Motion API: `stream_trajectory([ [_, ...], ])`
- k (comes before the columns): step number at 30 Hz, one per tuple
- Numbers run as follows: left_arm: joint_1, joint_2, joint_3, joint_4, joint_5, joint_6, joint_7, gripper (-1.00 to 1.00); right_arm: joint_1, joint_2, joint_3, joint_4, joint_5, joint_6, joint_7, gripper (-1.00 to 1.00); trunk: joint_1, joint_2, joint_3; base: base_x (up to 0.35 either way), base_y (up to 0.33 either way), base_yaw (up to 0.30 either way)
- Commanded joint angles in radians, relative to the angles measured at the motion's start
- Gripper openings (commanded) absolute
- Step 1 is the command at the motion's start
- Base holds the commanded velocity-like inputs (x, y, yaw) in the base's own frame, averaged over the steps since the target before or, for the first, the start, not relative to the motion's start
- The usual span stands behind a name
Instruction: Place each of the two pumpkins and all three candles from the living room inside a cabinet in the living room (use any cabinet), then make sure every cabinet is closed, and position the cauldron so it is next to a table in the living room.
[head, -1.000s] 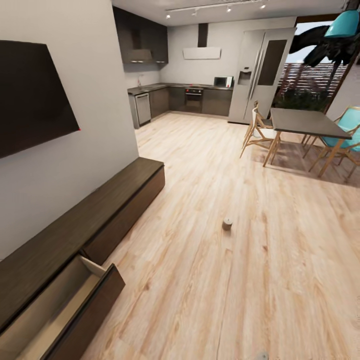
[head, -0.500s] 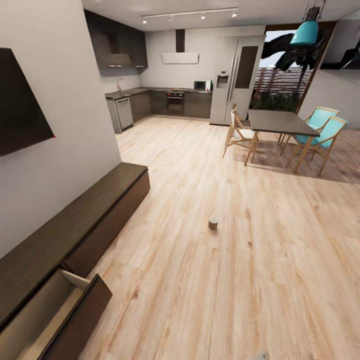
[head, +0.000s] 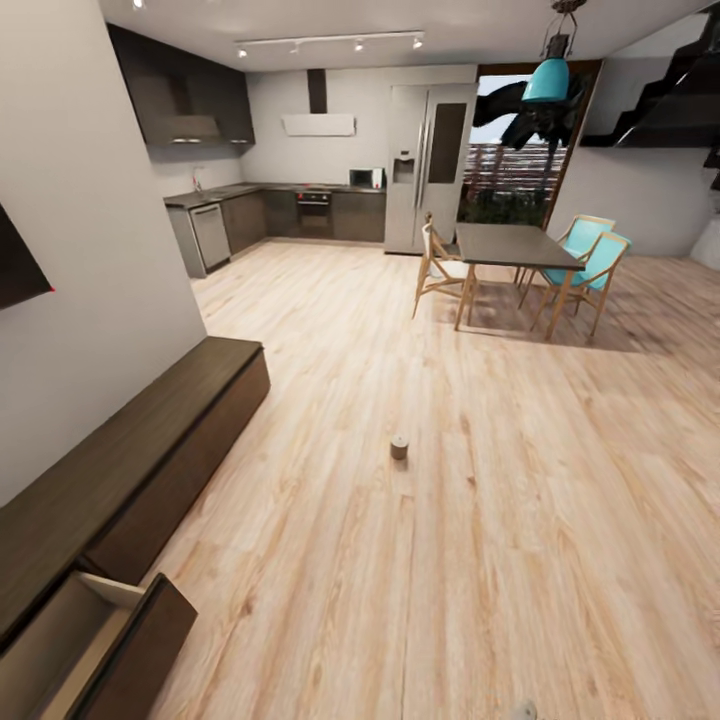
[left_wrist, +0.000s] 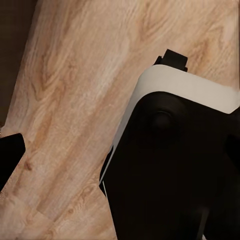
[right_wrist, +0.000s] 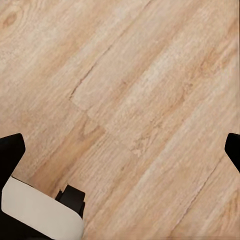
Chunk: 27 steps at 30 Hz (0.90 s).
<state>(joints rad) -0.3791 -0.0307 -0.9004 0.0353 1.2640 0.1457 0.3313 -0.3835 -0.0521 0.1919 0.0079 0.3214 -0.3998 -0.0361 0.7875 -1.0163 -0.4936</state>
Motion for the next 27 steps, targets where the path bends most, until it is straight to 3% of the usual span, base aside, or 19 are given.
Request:
stream_trajectory([
  [1, 0.0, 0.0, 0.0, 0.0, 0.0, 0.0, 0.0, 1.0, 0.0, 0.001, 0.0, 0.0, 0.0, 0.0, -0.001, 1.0, 0.0, 0.0, 0.001, 0.0, 0.0, -0.147],
  [6, 0.0, 0.0, 0.0, 0.0, 0.0, 0.0, 0.0, 1.0, 0.0, 0.004, 0.001, 0.0, 0.001, 0.004, -0.004, 1.0, 0.0, 0.0, 0.002, 0.0, 0.0, -0.117],
  [27, 0.0, 0.0, 0.0, 0.0, 0.0, 0.0, 0.0, 1.0, 0.0, 0.006, 0.001, 0.018, 0.0, 0.006, 0.001, 1.0, 0.0, 0.0, 0.002, 0.0, 0.0, -0.277],
])
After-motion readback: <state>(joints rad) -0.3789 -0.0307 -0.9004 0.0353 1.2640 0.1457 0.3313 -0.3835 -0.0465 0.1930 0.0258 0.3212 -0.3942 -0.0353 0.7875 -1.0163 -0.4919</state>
